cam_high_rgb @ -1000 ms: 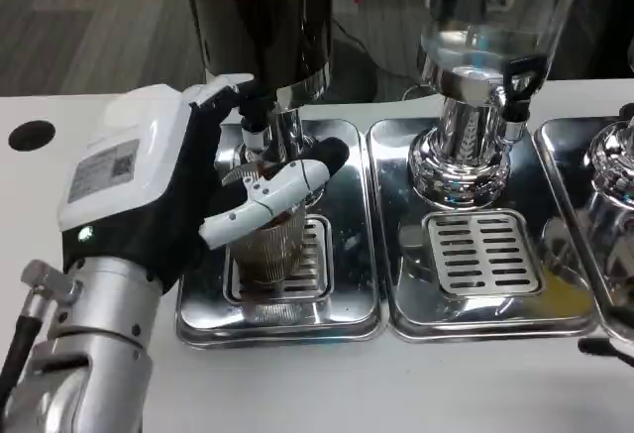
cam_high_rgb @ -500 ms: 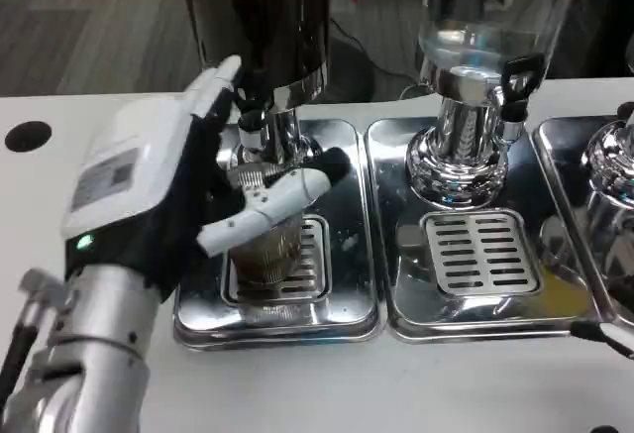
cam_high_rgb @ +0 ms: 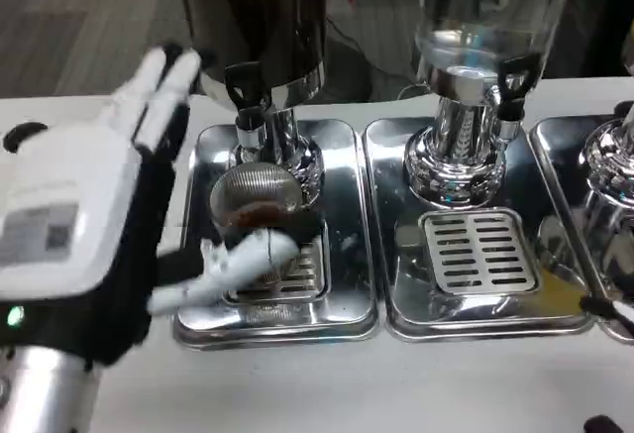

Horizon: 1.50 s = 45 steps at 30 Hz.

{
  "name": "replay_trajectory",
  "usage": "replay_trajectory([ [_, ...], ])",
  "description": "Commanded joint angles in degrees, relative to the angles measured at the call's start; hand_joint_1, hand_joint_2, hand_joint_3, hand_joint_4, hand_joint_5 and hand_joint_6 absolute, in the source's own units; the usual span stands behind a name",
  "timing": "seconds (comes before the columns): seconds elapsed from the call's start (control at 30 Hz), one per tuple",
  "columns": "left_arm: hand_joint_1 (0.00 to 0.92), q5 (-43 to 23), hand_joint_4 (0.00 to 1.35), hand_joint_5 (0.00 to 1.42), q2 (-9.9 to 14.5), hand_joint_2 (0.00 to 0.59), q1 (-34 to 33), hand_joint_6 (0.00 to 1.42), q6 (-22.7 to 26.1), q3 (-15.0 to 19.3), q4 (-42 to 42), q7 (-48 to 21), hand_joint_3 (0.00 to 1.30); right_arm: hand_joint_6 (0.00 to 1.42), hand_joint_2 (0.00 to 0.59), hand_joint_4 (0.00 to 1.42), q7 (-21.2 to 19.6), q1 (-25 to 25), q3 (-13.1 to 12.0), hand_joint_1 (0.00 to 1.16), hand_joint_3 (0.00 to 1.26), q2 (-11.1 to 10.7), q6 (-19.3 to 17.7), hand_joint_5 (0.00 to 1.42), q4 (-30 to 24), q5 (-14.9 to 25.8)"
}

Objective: Grasp the cup under the faucet to collect the drink, then remove the cup.

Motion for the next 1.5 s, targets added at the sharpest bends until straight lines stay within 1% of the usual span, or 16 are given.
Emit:
replay_trajectory([
  [0.03, 0.000, 3.10, 0.01, 0.11, 1.38, 0.033, 8.77, 0.43, -1.70, 3.13, -4.10, -2.33, 0.11, 0.00, 0.273, 0.00, 4.05, -2.02, 3.28, 0.53, 0.14, -1.98, 4.77, 0.00, -1.36, 6.14],
  [0.07, 0.000, 3.26, 0.00, 0.10, 1.43, 0.032, 10.50, 0.42, -2.29, 3.78, -4.63, -2.34, 0.11, 0.00, 0.254, 0.00, 4.83, -2.42, 3.79, 0.54, 0.14, -2.13, 5.72, 0.00, -1.52, 7.23],
  [0.13, 0.000, 3.38, 0.00, 0.09, 1.63, 0.032, 16.13, 0.40, -3.99, 5.78, -5.12, -1.28, 0.10, 0.00, 0.218, 0.00, 6.17, -3.56, 4.96, 0.55, 0.13, -2.15, 8.00, 0.00, -2.04, 8.72],
  [0.2, 0.000, 3.41, 0.00, 0.08, 1.61, 0.032, 20.39, 0.39, -5.76, 7.37, -4.87, 0.16, 0.10, 0.00, 0.214, 0.00, 7.41, -4.78, 6.24, 0.55, 0.13, -2.02, 10.31, 0.00, -2.69, 9.67],
  [0.3, 0.000, 3.35, 0.00, 0.07, 1.37, 0.032, 25.31, 0.36, -8.47, 9.35, -3.80, 2.02, 0.09, 0.00, 0.214, 0.00, 8.30, -6.00, 7.77, 0.56, 0.13, -1.59, 13.00, 0.00, -4.79, 8.89],
  [0.43, 0.000, 2.86, 0.00, 0.06, 0.93, 0.032, 30.49, 0.35, -11.41, 11.56, -2.23, 4.27, 0.09, 0.00, 0.209, 0.00, 8.60, -7.16, 9.47, 0.56, 0.13, -1.12, 16.65, 0.00, -7.61, 6.51],
  [0.53, 0.000, 1.47, 0.00, 0.06, 0.69, 0.029, 34.76, 0.35, -14.42, 13.98, -0.36, 7.16, 0.09, 0.01, 0.181, 0.07, 9.51, -9.18, 12.56, 0.59, 0.14, -0.29, 22.10, 0.07, -9.88, 5.79],
  [0.6, 0.000, 0.69, 0.00, 0.06, 0.67, 0.028, 36.39, 0.35, -16.07, 15.24, 0.50, 8.39, 0.09, 0.02, 0.158, 0.09, 9.81, -10.96, 14.94, 0.62, 0.15, 0.90, 27.03, 0.09, -11.57, 5.53],
  [0.63, 0.000, 0.31, 0.00, 0.06, 0.58, 0.027, 37.14, 0.35, -17.01, 15.91, 0.96, 9.02, 0.09, 0.03, 0.142, 0.10, 9.93, -11.51, 15.67, 0.63, 0.15, 1.29, 29.05, 0.10, -12.31, 5.45],
  [0.7, 0.000, -0.42, 0.00, 0.06, 0.52, 0.026, 38.81, 0.35, -18.94, 17.31, 1.92, 10.33, 0.08, 0.03, 0.137, 0.10, 10.16, -12.90, 17.17, 0.64, 0.15, 2.14, 33.20, 0.10, -13.42, 5.13],
  [0.77, 0.000, -0.94, 0.00, 0.06, 0.45, 0.026, 39.97, 0.35, -20.49, 18.41, 2.65, 11.27, 0.08, 0.03, 0.123, 0.10, 10.45, -15.55, 19.45, 0.65, 0.15, 3.39, 38.45, 0.10, -14.18, 4.26],
  [0.87, 0.000, -1.69, 0.00, 0.06, 0.28, 0.027, 41.11, 0.35, -22.54, 19.72, 3.79, 12.45, 0.08, 0.03, 0.117, 0.09, 10.36, -18.82, 21.68, 0.66, 0.15, 4.66, 43.65, 0.11, -14.67, 2.77],
  [1.0, 0.000, -2.40, 0.00, 0.06, -0.05, 0.028, 42.08, 0.35, -25.07, 20.99, 5.43, 13.62, 0.08, 0.03, 0.115, 0.09, 9.88, -22.86, 23.90, 0.66, 0.14, 6.44, 49.08, 0.11, -14.83, 1.39],
  [1.2, 0.000, -2.78, 0.00, 0.06, -0.29, 0.030, 42.44, 0.35, -27.71, 21.50, 7.80, 14.21, 0.09, 0.04, 0.110, 0.08, 9.10, -28.41, 26.37, 0.68, 0.14, 8.92, 54.84, 0.11, -14.60, -0.56],
  [1.3, 0.000, -2.66, 0.00, 0.07, -0.44, 0.030, 42.26, 0.35, -28.43, 21.21, 8.82, 14.00, 0.09, 0.05, 0.106, 0.07, 8.71, -30.07, 26.70, 0.71, 0.13, 9.64, 56.36, 0.10, -14.41, -1.01],
  [1.5, 0.000, -2.43, 0.00, 0.07, -0.74, 0.032, 41.95, 0.35, -28.90, 20.78, 9.52, 13.45, 0.09, 0.05, 0.095, 0.04, 7.94, -35.47, 27.16, 0.74, 0.09, 11.27, 60.09, 0.09, -13.11, -2.47],
])
